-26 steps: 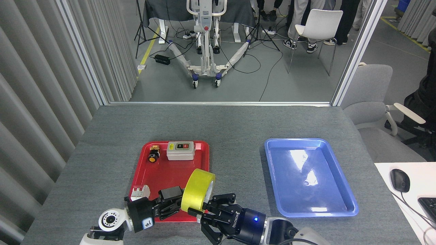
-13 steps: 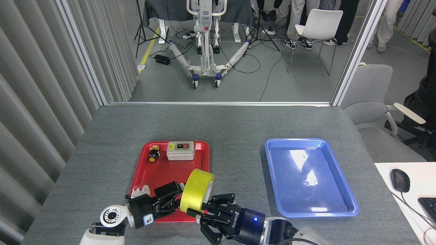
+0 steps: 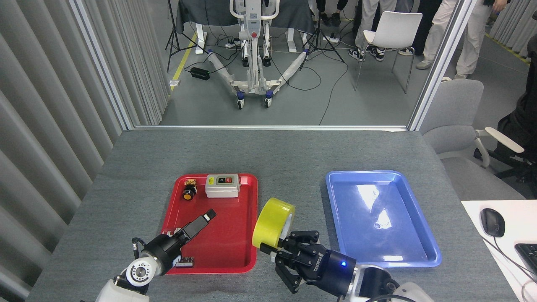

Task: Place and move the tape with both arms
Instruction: 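Carry the tape roll with the right gripper over the blue tray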

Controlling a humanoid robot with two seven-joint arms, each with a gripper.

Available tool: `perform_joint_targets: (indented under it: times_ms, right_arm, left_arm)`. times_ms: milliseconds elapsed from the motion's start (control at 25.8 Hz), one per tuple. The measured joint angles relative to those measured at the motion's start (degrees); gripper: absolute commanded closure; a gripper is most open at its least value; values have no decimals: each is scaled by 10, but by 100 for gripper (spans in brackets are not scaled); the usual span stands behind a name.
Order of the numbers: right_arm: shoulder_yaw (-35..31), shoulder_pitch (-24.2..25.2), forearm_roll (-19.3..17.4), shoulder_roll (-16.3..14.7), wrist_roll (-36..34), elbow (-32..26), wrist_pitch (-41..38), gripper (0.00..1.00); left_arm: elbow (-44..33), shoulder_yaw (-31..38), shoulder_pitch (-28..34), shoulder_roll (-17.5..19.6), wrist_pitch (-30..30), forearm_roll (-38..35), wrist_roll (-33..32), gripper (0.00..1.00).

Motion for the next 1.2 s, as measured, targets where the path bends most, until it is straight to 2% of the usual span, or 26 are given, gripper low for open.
perform_joint_targets:
  times_ms: [116, 233, 349, 427, 504, 582, 737, 853, 931, 1124, 1202]
  right_arm:
    - [-35, 7, -17, -30, 6, 19, 41, 76]
    - [-49, -13, -59, -60, 14, 60, 84, 76]
    - [-53, -45, -92, -72, 62, 109, 144, 74]
    - [-55, -73, -101, -73, 96, 142, 185, 75]
    - [-55, -101, -105, -70, 123, 175, 214, 76]
    - [-53, -125, -107, -68, 144, 210, 230, 76]
    - [-50, -162, -108, -64, 191, 273, 257, 76]
    - [-42, -192, -108, -53, 222, 340, 272, 76]
    - [-36, -221, -108, -41, 232, 396, 276, 76]
    - [-20, -300, -108, -13, 247, 533, 271, 75]
    - [-17, -329, -109, -1, 262, 572, 267, 75]
  left_arm:
    - [-2, 1, -1, 0, 26, -18, 58, 0]
    - [-10, 1, -1, -1, 61, -34, 137, 0]
    - [-20, 0, 0, -4, 102, -45, 223, 0]
    - [-30, -1, 2, -4, 124, -47, 248, 0]
    - [-48, 1, 5, -5, 145, -41, 236, 0]
    - [-70, 9, 6, -6, 167, -13, 191, 0]
    - [-115, 27, 14, -6, 199, 102, 106, 0]
    - [-132, 30, 26, -3, 198, 138, 97, 0]
    - [-137, 29, 35, -1, 184, 99, 127, 0]
    - [-137, 7, 43, -5, 157, -149, 293, 0]
    - [-137, 1, 47, -6, 155, -207, 343, 0]
